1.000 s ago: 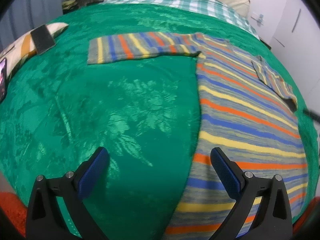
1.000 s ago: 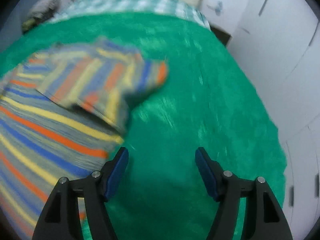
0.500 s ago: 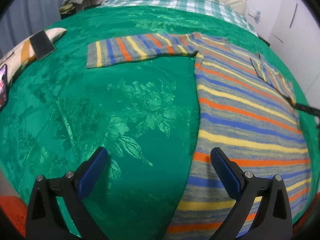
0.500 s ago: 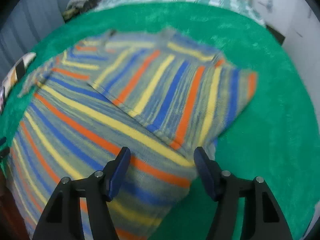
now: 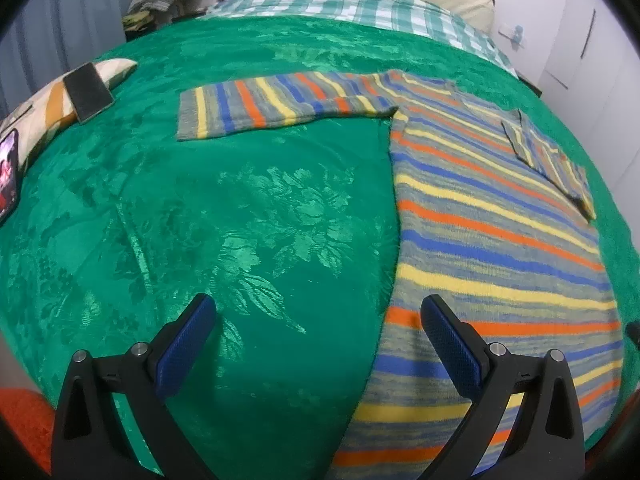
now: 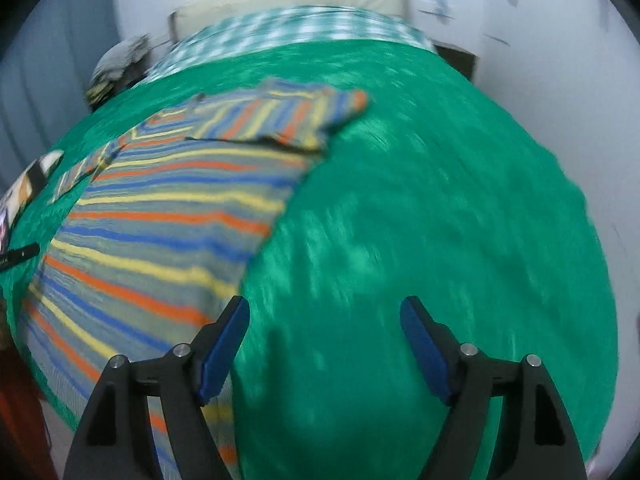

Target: Fold small clothes

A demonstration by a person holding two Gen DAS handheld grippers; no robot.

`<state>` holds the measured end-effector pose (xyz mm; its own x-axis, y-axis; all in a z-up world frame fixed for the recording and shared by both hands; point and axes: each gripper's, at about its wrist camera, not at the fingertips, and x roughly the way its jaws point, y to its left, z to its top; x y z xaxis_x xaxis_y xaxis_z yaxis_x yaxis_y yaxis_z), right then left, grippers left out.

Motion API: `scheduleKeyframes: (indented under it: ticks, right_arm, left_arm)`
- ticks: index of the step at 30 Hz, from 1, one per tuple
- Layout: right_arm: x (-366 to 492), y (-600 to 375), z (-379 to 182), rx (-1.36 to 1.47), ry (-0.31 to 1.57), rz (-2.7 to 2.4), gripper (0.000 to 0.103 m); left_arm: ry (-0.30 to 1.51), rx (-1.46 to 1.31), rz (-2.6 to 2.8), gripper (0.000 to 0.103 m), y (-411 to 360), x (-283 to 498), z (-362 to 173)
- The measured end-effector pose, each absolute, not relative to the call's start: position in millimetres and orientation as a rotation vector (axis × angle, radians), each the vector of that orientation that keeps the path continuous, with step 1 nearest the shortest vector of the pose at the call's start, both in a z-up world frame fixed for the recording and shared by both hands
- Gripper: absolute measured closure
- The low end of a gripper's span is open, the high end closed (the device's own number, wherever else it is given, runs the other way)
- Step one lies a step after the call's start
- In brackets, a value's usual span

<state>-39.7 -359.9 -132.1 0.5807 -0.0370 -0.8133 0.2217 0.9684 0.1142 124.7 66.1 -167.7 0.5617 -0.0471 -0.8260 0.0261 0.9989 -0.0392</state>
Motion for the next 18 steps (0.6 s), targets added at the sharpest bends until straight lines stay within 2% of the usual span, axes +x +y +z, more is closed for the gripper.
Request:
scheduleKeyframes:
  ticks: [4, 7, 18]
  right_arm:
    - [-42.0, -362.8, -133.8, 0.263, 0.946, -0.187, 0.025]
    - [-41.5, -362.8, -131.8, 0.231, 0.92, -0.221, 0.017]
    - [-46.8, -363.7, -139.2, 0.231, 0.914, -0.237, 0.017]
  left_arm:
    - [0.968, 0.006, -0.048, 0.001, 60.9, 122.9, -168.7]
    - [0.968, 0.027, -0.046, 0.001, 59.1, 121.0, -169.2]
    - [1.018, -0.022, -0.021, 0.001, 66.3, 124.6, -181.0]
